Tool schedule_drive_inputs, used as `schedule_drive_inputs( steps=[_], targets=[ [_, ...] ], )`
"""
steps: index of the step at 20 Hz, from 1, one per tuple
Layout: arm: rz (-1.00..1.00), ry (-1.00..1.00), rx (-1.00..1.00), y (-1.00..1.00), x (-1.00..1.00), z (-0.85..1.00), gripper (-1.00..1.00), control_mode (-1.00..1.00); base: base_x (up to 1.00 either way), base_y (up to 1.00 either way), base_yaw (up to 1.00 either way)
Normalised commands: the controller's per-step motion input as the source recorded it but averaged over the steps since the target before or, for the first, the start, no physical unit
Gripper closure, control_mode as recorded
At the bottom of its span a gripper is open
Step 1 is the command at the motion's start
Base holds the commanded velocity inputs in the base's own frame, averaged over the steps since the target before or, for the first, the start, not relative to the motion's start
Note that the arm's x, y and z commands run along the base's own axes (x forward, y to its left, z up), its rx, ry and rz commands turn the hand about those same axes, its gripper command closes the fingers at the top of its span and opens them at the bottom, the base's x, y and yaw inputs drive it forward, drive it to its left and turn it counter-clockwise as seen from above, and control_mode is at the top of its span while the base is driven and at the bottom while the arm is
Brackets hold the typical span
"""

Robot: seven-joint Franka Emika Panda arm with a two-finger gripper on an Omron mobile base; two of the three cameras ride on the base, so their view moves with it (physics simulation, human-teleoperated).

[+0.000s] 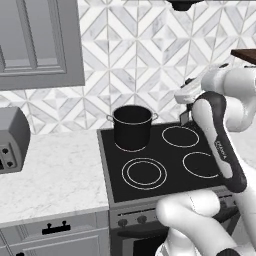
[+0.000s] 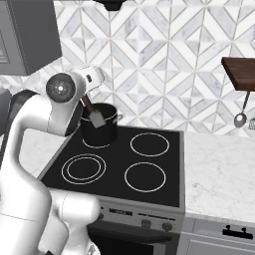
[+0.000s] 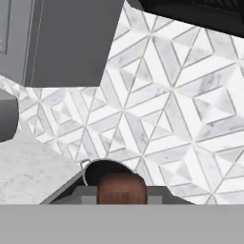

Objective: Put the eggplant and squash in the pot. Retrieve the spatula and lightly stir the vegetables in the pot.

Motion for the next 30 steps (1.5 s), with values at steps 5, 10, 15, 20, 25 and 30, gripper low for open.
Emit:
schedule_drive_inputs(
  steps=[5, 10, 15, 20, 25, 30],
  targets=[
    [0.23, -0.05, 0.29, 0.08, 0.62, 0.03, 1.00, -1.00, 0.00, 0.00, 0.00],
    [0.16, 0.00, 0.08, 0.37, 0.95, -0.08, 1.00, -1.00, 0.00, 0.00, 0.00],
    [0.09, 0.03, -0.15, 0.48, 0.98, -0.37, 1.00, -1.00, 0.00, 0.00, 0.00],
    [0.03, 0.10, -0.19, 0.32, 0.82, -0.57, 1.00, -1.00, 0.00, 0.00, 0.00],
    [0.00, 0.10, -0.08, 0.30, 0.81, -0.42, 1.00, -1.00, 0.00, 0.00, 0.00],
    [0.00, 0.01, 0.00, 0.27, 0.65, -0.33, 1.00, -1.00, 0.00, 0.00, 0.00]
  ],
)
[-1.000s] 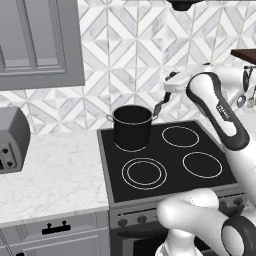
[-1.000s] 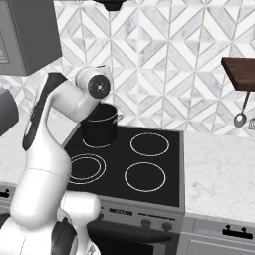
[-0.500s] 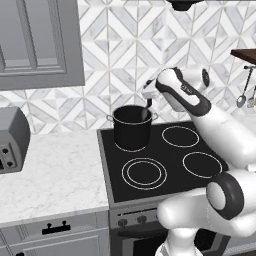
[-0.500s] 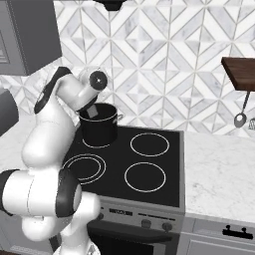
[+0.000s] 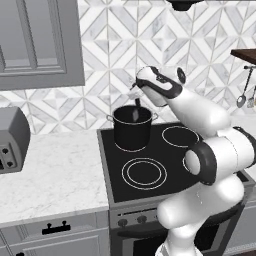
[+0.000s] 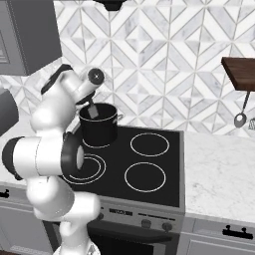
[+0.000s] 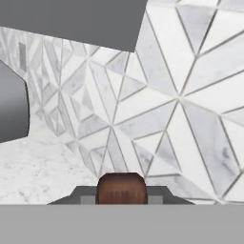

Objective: Put the eggplant and squash in the pot. Retrieve the spatula and lightly stir the vegetables in the pot.

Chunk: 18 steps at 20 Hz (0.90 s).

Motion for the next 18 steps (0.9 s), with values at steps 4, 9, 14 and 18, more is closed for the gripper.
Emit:
schedule_drive_inputs(
  steps=[4, 9, 14, 18],
  targets=[
    [0.00, 0.00, 0.00, 0.05, 0.55, -0.48, 1.00, -1.00, 0.00, 0.00, 0.00],
    [0.00, 0.00, 0.00, 0.00, 0.72, -0.52, 1.00, -1.00, 0.00, 0.00, 0.00],
    [0.00, 0.00, 0.00, 0.00, 0.61, -0.42, 1.00, -1.00, 0.00, 0.00, 0.00],
    [0.00, 0.00, -0.03, 0.00, 0.13, -0.52, 1.00, -1.00, 0.00, 0.00, 0.00]
  ],
)
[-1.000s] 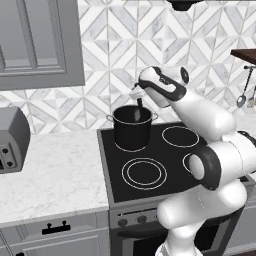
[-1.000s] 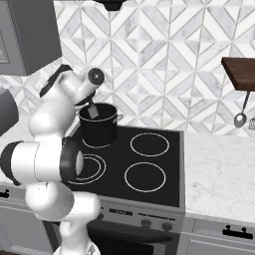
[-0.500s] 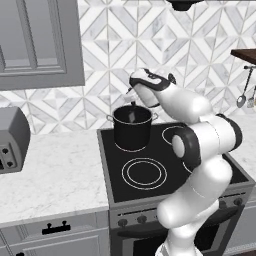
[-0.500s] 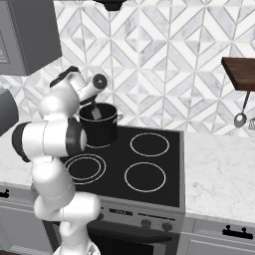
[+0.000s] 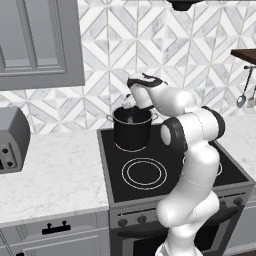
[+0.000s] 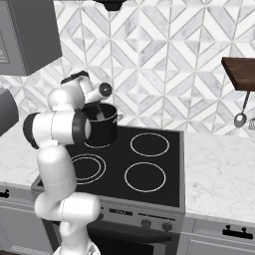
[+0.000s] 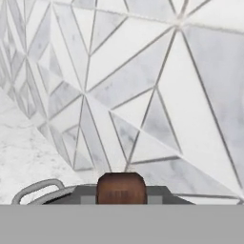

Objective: Put the eggplant and squash in the pot. Retrieve the spatula and lightly stir the vegetables in the pot.

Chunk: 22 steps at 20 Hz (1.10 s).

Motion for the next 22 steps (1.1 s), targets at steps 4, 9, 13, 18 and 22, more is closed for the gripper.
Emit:
schedule_drive_inputs(
  steps=[4, 9, 13, 18, 22],
  targets=[
    [0.00, 0.01, -0.06, 0.00, 0.09, -0.63, 1.00, -1.00, 0.00, 0.00, 0.00],
    [0.00, 0.02, -0.07, 0.00, 0.20, -0.71, 1.00, -1.00, 0.00, 0.00, 0.00],
    [0.00, 0.00, -0.02, -0.02, 0.07, -0.50, 1.00, -1.00, 0.00, 0.00, 0.00],
    [-0.07, 0.03, 0.00, -0.13, -0.12, 0.24, 1.00, -1.00, 0.00, 0.00, 0.00],
    [-0.07, 0.11, 0.00, -0.11, 0.00, 0.37, 1.00, -1.00, 0.00, 0.00, 0.00]
  ],
)
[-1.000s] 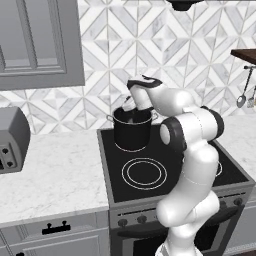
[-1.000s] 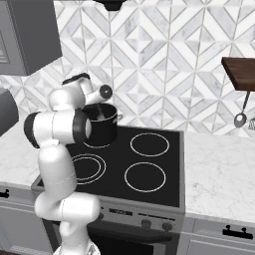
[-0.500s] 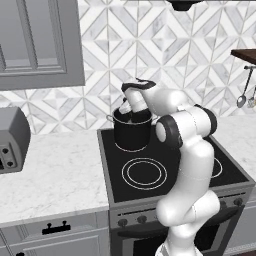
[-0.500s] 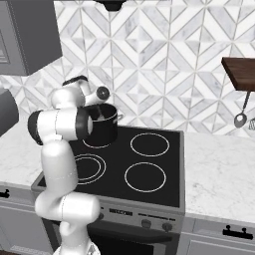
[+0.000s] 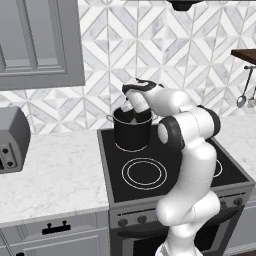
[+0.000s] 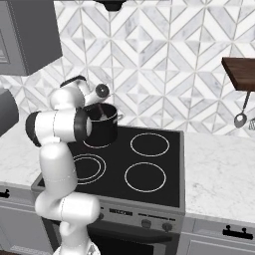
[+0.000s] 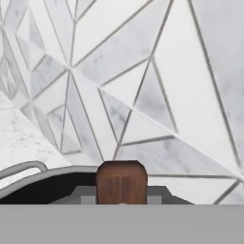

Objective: Put the eggplant and squash in the pot. Retrieve the spatula and lightly stir the vegetables in the pot.

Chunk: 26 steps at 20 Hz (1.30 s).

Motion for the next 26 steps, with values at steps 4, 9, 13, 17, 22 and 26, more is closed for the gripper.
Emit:
schedule_drive_inputs(
  steps=[4, 9, 13, 17, 22, 26],
  targets=[
    [-0.05, 0.13, 0.00, -0.01, 0.00, 0.14, 1.00, -1.00, 0.00, 0.00, 0.00],
    [0.00, 0.04, 0.04, 0.00, 0.10, -0.57, 1.00, -1.00, 0.00, 0.00, 0.00],
    [0.00, -0.08, 0.13, 0.00, 0.19, -0.84, 1.00, -1.00, 0.00, 0.00, 0.00],
    [0.00, -0.13, 0.23, 0.00, 0.11, -0.46, 1.00, -1.00, 0.00, 0.00, 0.00],
    [0.00, -0.22, 0.31, -0.04, -0.05, 0.06, 1.00, -1.00, 0.00, 0.00, 0.00],
    [0.00, -0.12, 0.14, -0.28, -0.05, -0.37, 1.00, -1.00, 0.00, 0.00, 0.00]
  ],
)
